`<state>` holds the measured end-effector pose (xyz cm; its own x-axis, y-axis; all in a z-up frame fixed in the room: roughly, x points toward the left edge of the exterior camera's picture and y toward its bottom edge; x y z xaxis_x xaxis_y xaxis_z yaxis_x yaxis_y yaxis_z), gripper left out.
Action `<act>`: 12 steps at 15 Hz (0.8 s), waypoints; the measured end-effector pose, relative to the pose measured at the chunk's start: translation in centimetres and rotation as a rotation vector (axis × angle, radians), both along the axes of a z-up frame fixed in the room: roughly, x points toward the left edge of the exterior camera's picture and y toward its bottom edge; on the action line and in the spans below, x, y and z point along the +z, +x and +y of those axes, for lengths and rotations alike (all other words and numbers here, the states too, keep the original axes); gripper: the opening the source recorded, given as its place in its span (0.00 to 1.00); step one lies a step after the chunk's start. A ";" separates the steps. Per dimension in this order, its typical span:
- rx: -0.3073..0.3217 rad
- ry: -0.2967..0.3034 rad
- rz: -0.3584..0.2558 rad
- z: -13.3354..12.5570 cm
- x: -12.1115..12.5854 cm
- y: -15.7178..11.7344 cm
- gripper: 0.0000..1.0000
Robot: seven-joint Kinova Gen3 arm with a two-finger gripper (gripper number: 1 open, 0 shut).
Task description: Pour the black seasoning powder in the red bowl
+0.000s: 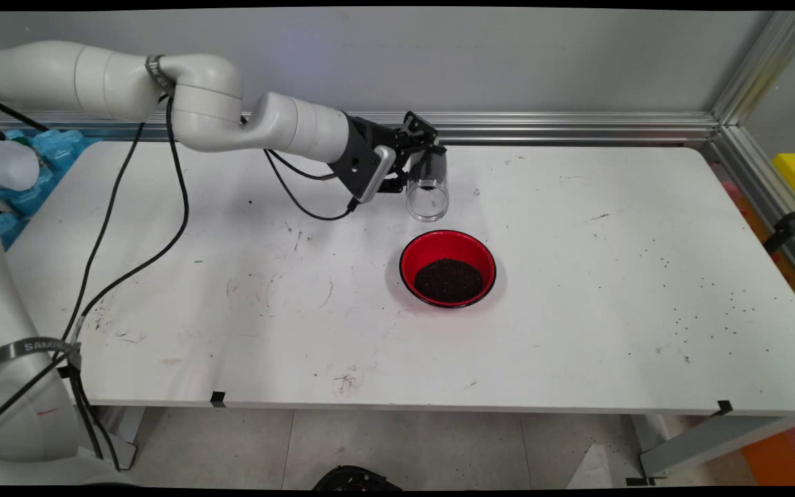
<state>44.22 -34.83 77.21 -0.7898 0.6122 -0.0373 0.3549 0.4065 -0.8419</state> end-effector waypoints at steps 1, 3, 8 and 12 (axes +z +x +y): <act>-0.004 -0.020 -0.013 0.1 0.0 -0.3 0.00; -0.007 -0.061 -0.040 0.2 -0.1 -0.8 0.00; -0.020 -0.156 -0.098 0.6 -0.5 -2.4 0.00; -0.036 -0.218 -0.139 1.2 -1.0 -3.6 0.00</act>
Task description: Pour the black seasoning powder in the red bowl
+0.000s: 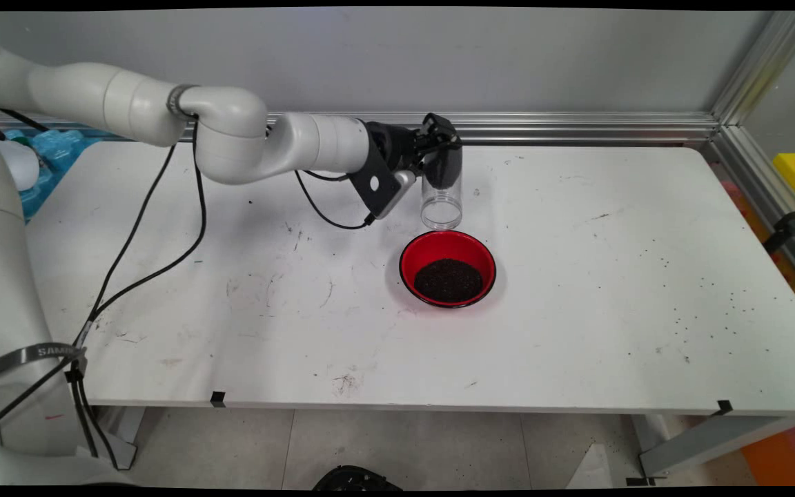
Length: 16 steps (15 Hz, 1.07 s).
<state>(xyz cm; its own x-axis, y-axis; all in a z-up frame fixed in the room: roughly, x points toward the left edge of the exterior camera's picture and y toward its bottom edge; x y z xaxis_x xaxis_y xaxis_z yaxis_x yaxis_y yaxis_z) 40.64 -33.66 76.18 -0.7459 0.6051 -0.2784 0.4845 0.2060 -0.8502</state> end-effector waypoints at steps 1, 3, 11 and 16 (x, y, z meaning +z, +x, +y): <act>-0.002 -0.016 -0.010 0.2 -0.1 -0.3 0.00; -0.008 -0.047 -0.030 0.5 -0.5 -0.9 0.00; -0.037 -0.153 -0.104 1.6 -1.6 -2.8 0.00; -0.068 -0.227 -0.155 2.5 -2.3 -3.4 0.00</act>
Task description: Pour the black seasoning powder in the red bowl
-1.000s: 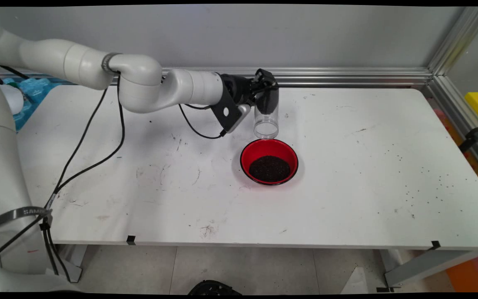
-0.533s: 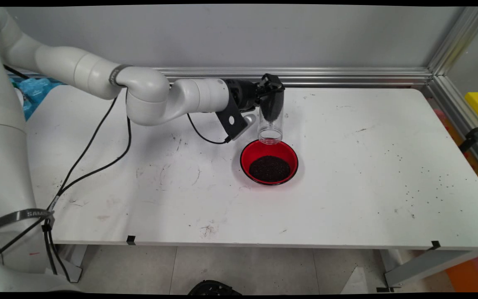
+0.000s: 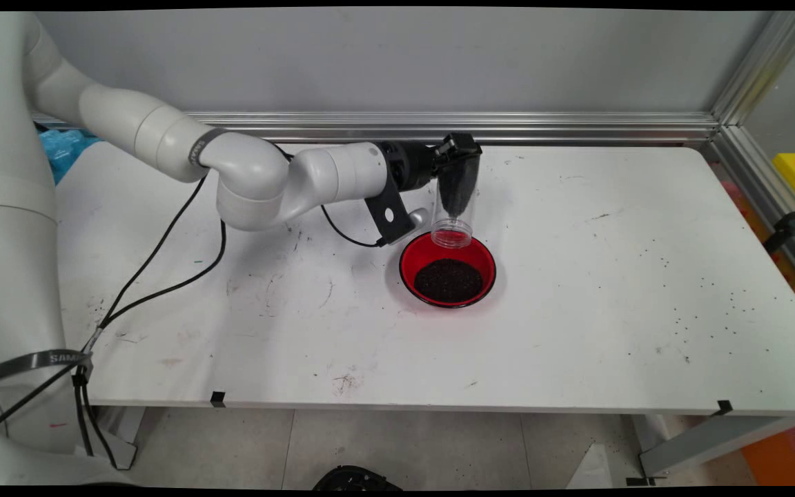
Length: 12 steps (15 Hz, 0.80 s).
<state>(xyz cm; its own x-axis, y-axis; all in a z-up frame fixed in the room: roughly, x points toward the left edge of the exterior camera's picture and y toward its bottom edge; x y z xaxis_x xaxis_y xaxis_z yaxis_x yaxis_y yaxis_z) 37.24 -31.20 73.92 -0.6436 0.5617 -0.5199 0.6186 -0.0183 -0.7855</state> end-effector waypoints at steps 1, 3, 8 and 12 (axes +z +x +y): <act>-0.007 -0.013 -0.007 0.2 -0.1 -0.1 0.00; -0.022 -0.041 -0.021 0.6 -0.2 -0.2 0.00; -0.053 -0.097 -0.040 1.3 -0.3 -0.4 0.00; -0.075 -0.132 -0.053 1.6 -0.5 -0.6 0.00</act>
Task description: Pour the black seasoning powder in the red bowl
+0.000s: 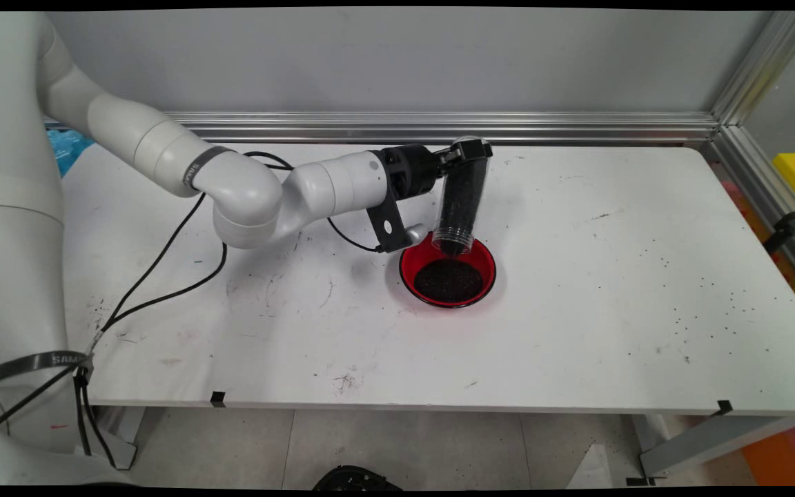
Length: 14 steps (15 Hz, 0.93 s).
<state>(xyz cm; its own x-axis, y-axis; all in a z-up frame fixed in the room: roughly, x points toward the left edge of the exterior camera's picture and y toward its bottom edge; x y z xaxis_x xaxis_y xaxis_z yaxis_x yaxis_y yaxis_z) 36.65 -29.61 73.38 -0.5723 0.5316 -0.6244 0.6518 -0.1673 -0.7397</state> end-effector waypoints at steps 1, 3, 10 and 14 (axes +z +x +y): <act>-0.007 -0.009 -0.004 0.1 -0.1 -0.1 0.00; -0.024 -0.031 -0.013 0.2 -0.3 -0.2 0.00; -0.063 -0.084 -0.031 0.0 -0.8 -0.6 0.00; -0.083 -0.112 -0.042 -0.3 -1.2 -0.9 0.00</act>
<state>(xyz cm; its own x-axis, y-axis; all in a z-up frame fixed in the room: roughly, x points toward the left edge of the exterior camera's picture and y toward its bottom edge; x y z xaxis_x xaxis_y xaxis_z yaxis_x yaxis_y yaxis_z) 35.78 -29.94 72.18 -0.5012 0.5014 -0.7053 0.6627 -0.3018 -0.6854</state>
